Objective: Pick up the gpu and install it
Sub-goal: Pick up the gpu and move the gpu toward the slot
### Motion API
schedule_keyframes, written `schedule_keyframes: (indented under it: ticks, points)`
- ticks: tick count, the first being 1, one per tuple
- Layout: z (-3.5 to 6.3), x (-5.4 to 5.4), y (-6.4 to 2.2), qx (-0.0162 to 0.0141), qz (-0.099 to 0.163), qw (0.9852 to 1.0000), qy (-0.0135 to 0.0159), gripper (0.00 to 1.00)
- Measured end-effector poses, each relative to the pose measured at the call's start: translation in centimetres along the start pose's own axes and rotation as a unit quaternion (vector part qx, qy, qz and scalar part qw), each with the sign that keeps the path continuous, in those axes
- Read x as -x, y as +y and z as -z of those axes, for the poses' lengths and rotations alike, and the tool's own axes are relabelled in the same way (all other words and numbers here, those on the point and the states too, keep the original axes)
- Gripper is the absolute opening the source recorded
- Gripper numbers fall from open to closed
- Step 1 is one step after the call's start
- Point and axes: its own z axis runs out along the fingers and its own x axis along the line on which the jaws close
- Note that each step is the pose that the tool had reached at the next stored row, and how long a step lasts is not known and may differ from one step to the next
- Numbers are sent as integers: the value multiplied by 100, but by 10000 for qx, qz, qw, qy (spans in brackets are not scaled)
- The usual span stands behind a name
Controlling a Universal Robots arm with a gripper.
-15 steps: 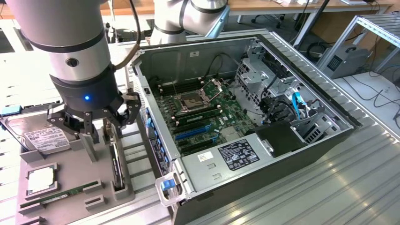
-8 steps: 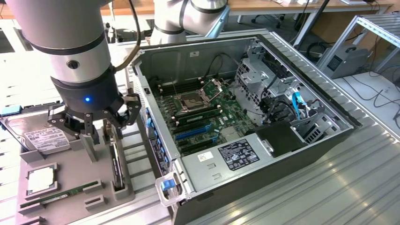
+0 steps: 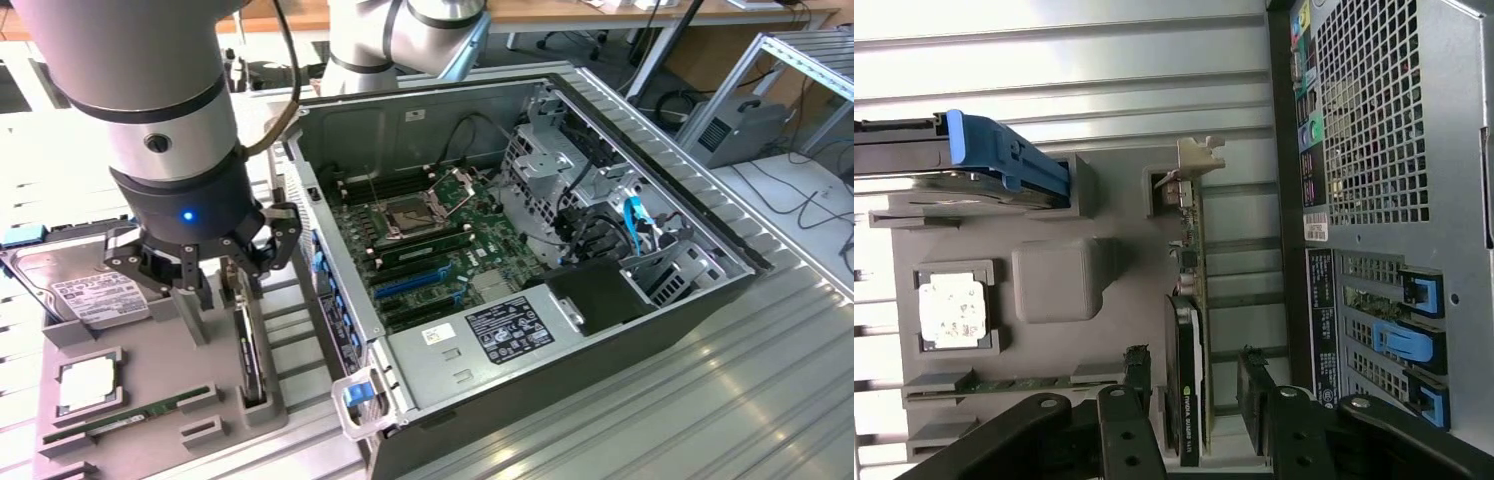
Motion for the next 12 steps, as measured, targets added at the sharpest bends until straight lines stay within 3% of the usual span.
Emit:
schedule_keyframes:
  ticks: [12]
  points:
    - [-36, -5, 47, 1, 0, 10000, 0, 48]
